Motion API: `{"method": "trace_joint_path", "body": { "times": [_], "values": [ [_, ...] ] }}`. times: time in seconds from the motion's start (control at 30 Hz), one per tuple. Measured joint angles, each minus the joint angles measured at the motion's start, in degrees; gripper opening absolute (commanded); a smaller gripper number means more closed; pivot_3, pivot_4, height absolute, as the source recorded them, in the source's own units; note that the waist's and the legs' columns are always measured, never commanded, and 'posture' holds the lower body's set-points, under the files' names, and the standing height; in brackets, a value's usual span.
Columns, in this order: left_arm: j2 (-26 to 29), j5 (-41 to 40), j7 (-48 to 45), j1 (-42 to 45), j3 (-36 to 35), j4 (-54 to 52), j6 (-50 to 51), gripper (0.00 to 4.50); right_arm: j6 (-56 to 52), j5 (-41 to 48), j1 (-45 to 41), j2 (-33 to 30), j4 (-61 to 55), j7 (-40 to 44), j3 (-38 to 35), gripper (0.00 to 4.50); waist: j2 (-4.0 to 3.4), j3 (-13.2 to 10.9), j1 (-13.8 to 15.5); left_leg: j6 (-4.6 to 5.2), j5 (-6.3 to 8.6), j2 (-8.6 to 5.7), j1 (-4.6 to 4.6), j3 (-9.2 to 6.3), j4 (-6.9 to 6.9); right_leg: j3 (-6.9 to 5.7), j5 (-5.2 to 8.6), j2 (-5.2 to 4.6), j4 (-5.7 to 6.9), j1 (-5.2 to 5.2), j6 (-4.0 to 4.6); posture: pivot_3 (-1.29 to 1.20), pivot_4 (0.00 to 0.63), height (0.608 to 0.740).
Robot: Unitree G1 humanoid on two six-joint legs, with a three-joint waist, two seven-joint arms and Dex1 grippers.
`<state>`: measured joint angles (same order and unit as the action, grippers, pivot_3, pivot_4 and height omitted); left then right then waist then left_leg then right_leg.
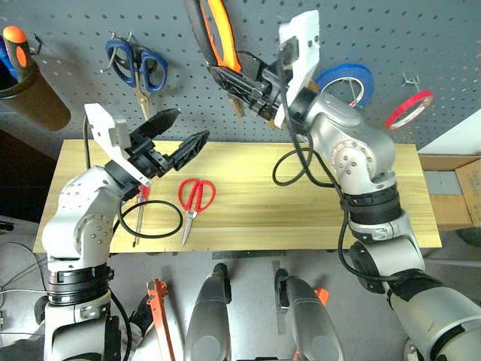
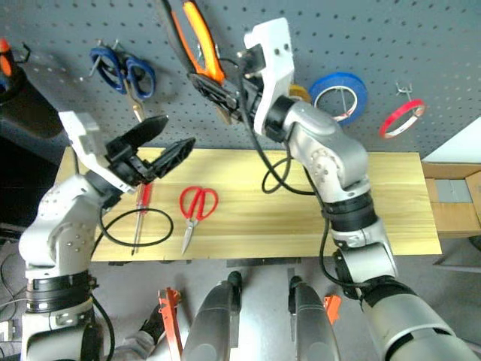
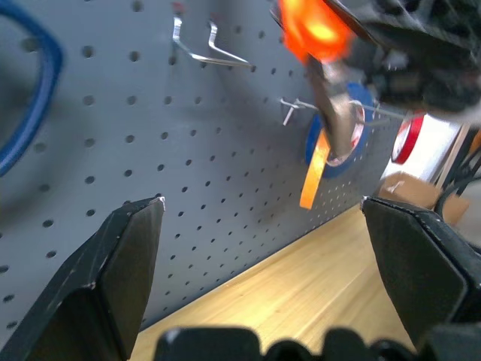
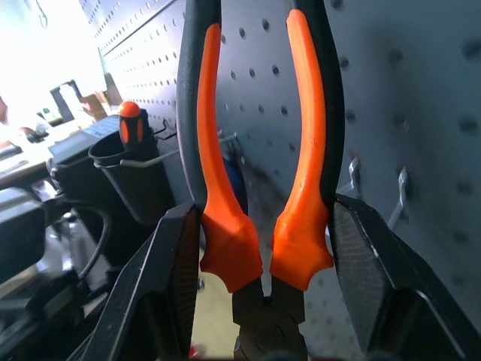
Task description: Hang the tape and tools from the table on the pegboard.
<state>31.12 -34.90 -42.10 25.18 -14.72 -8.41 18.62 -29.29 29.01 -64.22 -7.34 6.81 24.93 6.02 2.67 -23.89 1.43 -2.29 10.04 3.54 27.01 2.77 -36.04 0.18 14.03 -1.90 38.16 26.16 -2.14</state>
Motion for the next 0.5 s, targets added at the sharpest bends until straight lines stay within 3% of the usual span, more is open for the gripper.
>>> {"method": "trace_joint_path", "body": {
  "times": [0.2,0.5],
  "values": [
    [-1.7,3.8,0.4,-4.5,0.9,1.2,-3.9,4.50,5.4,-5.2,-0.8,2.0,5.2,0.9,-0.3,2.01,0.05,0.5,0.0,-0.15,-0.11,0.05,0.00,-0.13,-0.02,-0.54,-0.22,0.03,0.01,-0.01,0.37,0.12,0.295,0.740],
    [-3.4,5.9,1.5,-4.6,1.5,2.3,-5.4,4.50,18.3,-9.4,-4.1,6.7,7.9,2.6,-1.2,2.01,0.05,0.8,0.0,-0.45,-0.46,0.12,-0.05,-0.61,-0.02,-0.83,-0.28,0.25,0.50,-0.01,0.53,0.11,0.294,0.740]
  ]
}}
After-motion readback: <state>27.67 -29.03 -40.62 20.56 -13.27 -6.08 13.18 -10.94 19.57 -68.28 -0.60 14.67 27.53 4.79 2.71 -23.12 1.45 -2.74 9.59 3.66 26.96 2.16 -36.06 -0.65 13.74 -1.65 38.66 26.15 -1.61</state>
